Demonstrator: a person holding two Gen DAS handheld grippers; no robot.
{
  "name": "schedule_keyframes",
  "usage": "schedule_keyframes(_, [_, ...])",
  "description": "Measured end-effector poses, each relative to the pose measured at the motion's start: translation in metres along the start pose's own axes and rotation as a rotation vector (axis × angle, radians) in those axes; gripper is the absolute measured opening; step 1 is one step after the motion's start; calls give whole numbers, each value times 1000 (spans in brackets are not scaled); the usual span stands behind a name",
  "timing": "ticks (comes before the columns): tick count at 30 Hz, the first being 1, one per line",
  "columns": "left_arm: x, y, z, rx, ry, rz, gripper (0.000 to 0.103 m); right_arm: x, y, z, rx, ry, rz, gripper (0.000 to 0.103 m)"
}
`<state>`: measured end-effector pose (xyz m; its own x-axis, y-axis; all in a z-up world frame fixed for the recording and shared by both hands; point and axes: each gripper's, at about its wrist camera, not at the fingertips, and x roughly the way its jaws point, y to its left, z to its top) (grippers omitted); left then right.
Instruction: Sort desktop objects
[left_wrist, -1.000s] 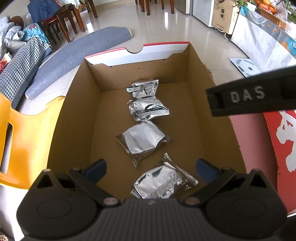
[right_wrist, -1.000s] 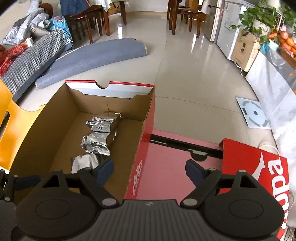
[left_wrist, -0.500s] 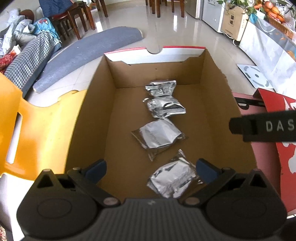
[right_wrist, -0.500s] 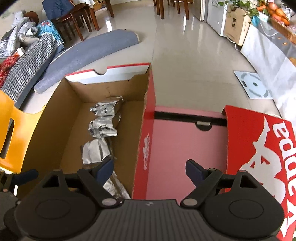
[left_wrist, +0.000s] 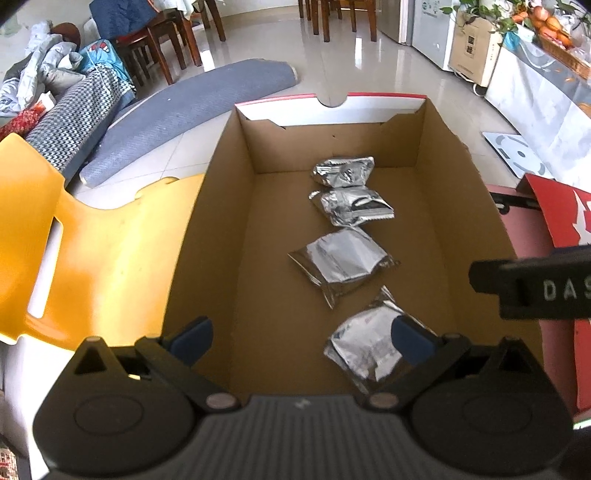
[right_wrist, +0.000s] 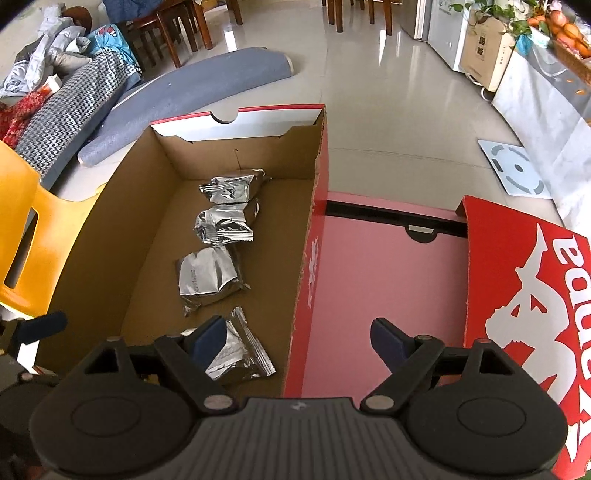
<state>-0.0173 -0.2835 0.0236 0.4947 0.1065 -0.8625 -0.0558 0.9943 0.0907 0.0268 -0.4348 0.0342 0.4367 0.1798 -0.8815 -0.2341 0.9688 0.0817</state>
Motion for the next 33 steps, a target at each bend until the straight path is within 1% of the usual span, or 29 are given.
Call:
schedule_keyframes(5, [-2, -9, -10, 40, -5, 4, 103, -2, -1, -5, -4, 5, 3, 85])
schedule_keyframes(14, [-9, -18, -23, 70, -22, 7, 103, -5, -2, -14, -12, 14, 8, 85])
schedule_keyframes(18, [-17, -18, -28, 61, -30, 7, 103, -8, -2, -16, -13, 16, 8, 85])
schedule_keyframes(25, [-27, -15, -32, 38, -33, 7, 103, -15, -5, -19, -27, -6, -2, 85])
schedule_keyframes(30, [-35, -17, -31, 39, -39, 11, 103, -21, -9, -17, -18, -16, 19, 85])
schedule_keyframes(33, [-38, -20, -31, 40, -33, 0, 103, -23, -9, -18, -29, -18, 24, 85])
